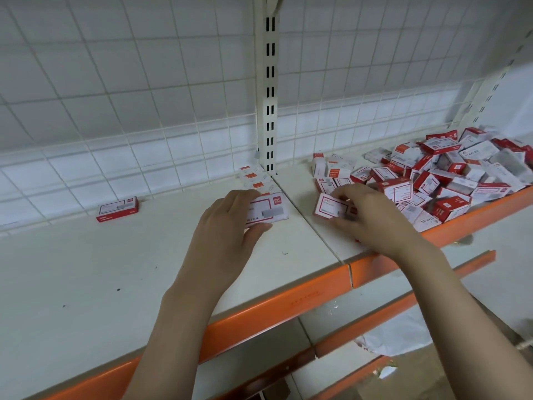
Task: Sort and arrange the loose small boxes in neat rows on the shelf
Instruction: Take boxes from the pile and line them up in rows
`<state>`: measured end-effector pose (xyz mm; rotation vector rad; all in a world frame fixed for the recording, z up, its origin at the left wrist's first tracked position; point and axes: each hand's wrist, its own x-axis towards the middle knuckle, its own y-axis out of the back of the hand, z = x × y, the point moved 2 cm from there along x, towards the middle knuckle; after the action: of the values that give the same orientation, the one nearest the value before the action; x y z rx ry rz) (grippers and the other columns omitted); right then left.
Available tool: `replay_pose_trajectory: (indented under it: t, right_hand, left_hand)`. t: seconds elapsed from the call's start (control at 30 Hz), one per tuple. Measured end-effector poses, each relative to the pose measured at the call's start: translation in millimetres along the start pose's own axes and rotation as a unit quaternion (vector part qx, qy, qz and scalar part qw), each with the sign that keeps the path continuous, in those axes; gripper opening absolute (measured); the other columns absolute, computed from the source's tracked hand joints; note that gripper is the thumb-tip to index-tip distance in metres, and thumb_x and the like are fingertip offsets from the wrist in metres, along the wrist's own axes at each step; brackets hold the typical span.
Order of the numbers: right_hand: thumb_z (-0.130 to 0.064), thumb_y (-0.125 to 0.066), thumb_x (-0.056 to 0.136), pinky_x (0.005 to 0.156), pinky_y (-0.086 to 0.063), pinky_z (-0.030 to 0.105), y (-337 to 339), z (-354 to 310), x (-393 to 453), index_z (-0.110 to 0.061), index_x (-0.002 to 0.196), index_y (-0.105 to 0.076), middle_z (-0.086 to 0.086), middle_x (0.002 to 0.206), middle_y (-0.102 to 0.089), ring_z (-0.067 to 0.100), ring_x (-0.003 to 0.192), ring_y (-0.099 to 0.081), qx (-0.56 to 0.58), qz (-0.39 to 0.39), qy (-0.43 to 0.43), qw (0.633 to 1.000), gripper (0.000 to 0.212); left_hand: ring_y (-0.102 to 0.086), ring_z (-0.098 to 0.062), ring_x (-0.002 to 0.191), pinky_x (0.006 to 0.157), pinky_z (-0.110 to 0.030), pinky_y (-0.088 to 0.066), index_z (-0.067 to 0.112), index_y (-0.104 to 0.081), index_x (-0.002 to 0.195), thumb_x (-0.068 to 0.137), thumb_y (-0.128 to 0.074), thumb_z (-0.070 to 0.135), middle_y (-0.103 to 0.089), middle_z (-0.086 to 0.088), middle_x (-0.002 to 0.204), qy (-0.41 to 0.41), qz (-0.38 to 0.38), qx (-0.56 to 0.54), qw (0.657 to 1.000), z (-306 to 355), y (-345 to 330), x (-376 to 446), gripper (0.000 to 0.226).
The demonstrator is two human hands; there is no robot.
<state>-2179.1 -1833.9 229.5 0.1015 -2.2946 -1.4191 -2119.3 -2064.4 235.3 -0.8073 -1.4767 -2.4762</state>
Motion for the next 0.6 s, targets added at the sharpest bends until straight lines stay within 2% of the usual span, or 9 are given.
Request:
replay_pose_trajectory:
  t: [0.07, 0.13, 0.2, 0.3, 0.4, 0.5, 0.6]
  right_hand:
    - [-0.023, -0.071, 0.078, 0.081, -0.043, 0.025, -1, -13, -7, -0.013, 0.113, -0.059, 0.004, 0.107, -0.059, 0.018, 0.096, -0.054, 0.044, 0.023, 0.018, 0.999, 0.038]
    - [-0.015, -0.074, 0.076, 0.076, -0.036, 0.007, 0, -24, -15, -0.012, 0.113, -0.061, 0.005, 0.106, -0.059, 0.008, 0.091, -0.05, 0.068, 0.038, 0.034, 0.996, 0.039]
    - [-0.014, -0.075, 0.075, 0.074, -0.032, 0.0, 1, -33, -21, -0.013, 0.113, -0.061, 0.002, 0.103, -0.058, -0.004, 0.084, -0.045, 0.071, 0.054, 0.04, 0.995, 0.041]
    - [-0.015, -0.075, 0.075, 0.075, -0.031, -0.001, 5, -45, -30, -0.016, 0.112, -0.061, -0.004, 0.102, -0.058, -0.006, 0.085, -0.044, 0.068, 0.066, 0.042, 0.995, 0.04]
    - [-0.013, -0.075, 0.075, 0.077, -0.033, 0.001, 7, -54, -37, -0.016, 0.114, -0.06, -0.003, 0.105, -0.059, 0.002, 0.089, -0.048, 0.062, 0.075, 0.038, 0.994, 0.042]
    - [-0.016, -0.074, 0.076, 0.079, -0.03, -0.003, 7, -56, -39, -0.015, 0.122, -0.056, -0.005, 0.111, -0.056, 0.001, 0.094, -0.046, 0.058, 0.082, 0.022, 0.995, 0.049]
    - [-0.015, -0.074, 0.077, 0.078, -0.032, 0.001, 7, -58, -35, -0.013, 0.121, -0.057, 0.0, 0.112, -0.059, 0.003, 0.095, -0.046, 0.044, 0.079, 0.036, 0.995, 0.048]
  left_hand:
    - [-0.062, -0.02, 0.087, 0.07, -0.024, -0.044, 0.012, -0.055, 0.119, 0.084, -0.066, 0.027, -0.064, -0.003, 0.11, -0.008, 0.002, 0.004, 1.0, -4, 7, -5, 0.04]
    - [-0.061, -0.015, 0.084, 0.064, -0.014, -0.039, 0.013, -0.057, 0.118, 0.082, -0.069, 0.026, -0.065, -0.002, 0.11, -0.006, 0.003, 0.005, 1.0, -7, 13, -9, 0.041]
    - [-0.053, -0.007, 0.084, 0.066, -0.008, -0.033, 0.015, -0.056, 0.119, 0.082, -0.068, 0.027, -0.064, 0.0, 0.112, -0.001, 0.001, 0.0, 1.0, -10, 18, -13, 0.041]
    - [-0.045, -0.002, 0.088, 0.069, -0.003, -0.03, 0.017, -0.055, 0.121, 0.082, -0.068, 0.026, -0.061, 0.003, 0.114, 0.005, 0.005, -0.016, 1.0, -13, 23, -19, 0.042]
    - [-0.045, -0.001, 0.088, 0.068, -0.001, -0.027, 0.017, -0.055, 0.12, 0.082, -0.069, 0.025, -0.061, 0.003, 0.114, 0.003, 0.012, -0.023, 1.0, -15, 28, -24, 0.041]
    - [-0.046, -0.003, 0.088, 0.069, -0.001, -0.028, 0.015, -0.056, 0.12, 0.081, -0.069, 0.024, -0.062, 0.001, 0.114, 0.01, 0.02, -0.026, 0.999, -19, 32, -29, 0.042]
    - [-0.047, -0.004, 0.086, 0.071, -0.001, -0.03, 0.014, -0.056, 0.12, 0.081, -0.07, 0.023, -0.062, 0.0, 0.112, 0.022, 0.037, -0.022, 0.999, -23, 37, -32, 0.043]
